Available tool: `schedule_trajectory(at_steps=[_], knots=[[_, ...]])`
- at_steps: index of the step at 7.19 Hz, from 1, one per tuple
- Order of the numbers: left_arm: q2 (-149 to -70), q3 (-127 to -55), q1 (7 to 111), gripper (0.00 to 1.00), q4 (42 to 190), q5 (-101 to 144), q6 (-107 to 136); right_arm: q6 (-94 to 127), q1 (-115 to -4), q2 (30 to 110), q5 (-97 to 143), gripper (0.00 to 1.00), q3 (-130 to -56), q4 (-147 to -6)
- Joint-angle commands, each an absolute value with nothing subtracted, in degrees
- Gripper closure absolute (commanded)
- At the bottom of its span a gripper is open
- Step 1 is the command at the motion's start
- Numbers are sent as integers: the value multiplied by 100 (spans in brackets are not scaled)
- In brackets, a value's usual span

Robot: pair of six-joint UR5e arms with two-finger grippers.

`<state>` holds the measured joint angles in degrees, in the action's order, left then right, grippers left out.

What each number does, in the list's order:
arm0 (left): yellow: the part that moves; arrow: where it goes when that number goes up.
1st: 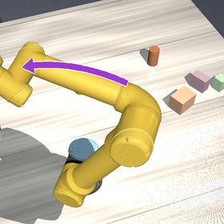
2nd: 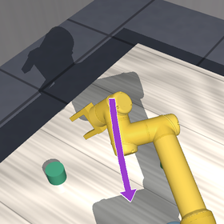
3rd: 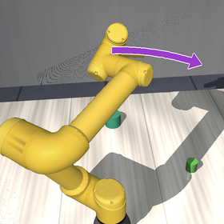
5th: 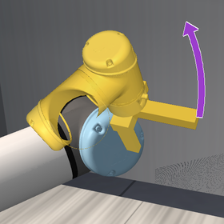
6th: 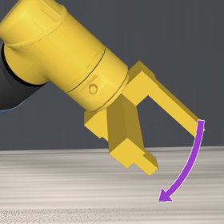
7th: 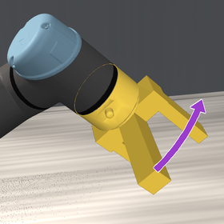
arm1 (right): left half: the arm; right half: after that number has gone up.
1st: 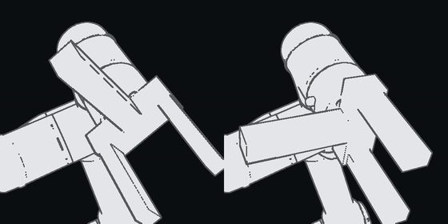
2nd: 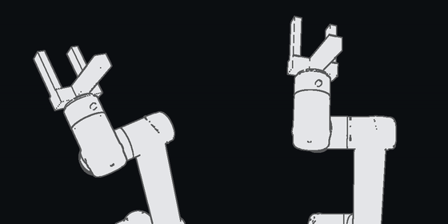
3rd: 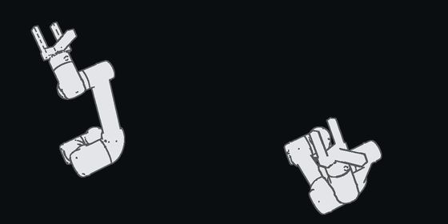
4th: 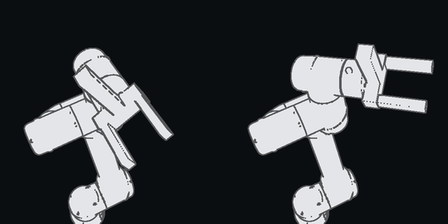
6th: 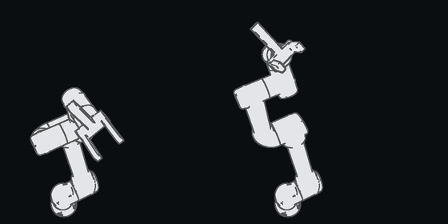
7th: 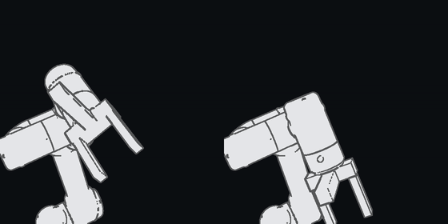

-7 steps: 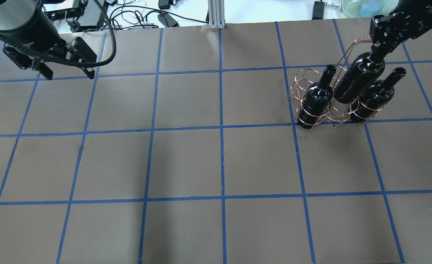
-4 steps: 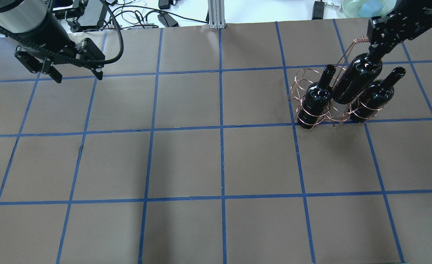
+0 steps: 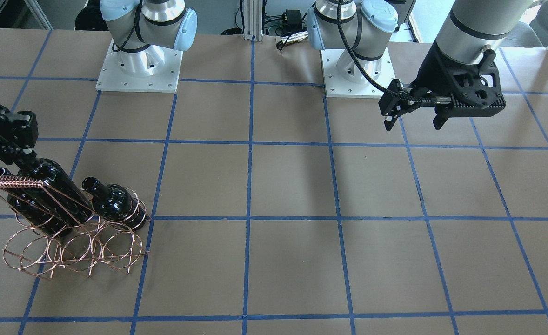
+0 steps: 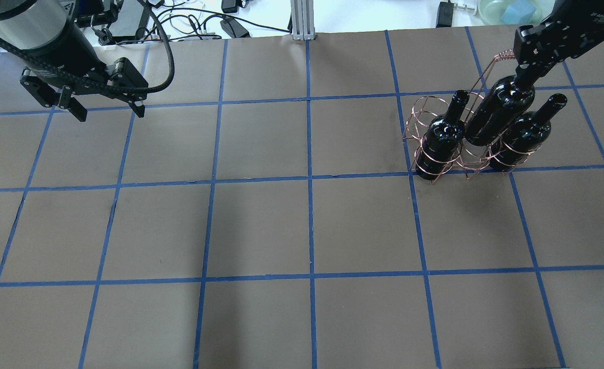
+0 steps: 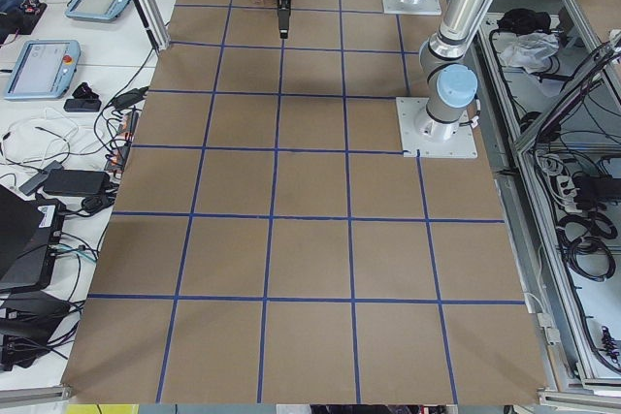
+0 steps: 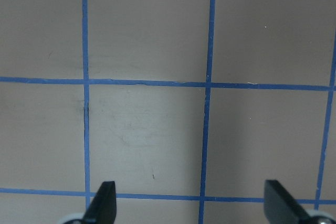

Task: Place wine into wine basket
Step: 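Lower the bottle down into the slot beside the other two bottles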

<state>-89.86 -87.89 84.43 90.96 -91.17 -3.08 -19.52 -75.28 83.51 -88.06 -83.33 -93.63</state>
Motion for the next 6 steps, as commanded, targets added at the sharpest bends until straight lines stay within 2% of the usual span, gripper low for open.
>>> schedule_trajectory(at_steps=[1, 6], knots=[[-8956, -8789, 8438, 0, 9202, -9141, -316, -1934, -7523, 8411, -8807, 100, -8314, -9343], [-8930, -8798, 8438, 0, 9281, -9167, -316, -1934, -7532, 8332, -8833, 100, -8341, -9317]])
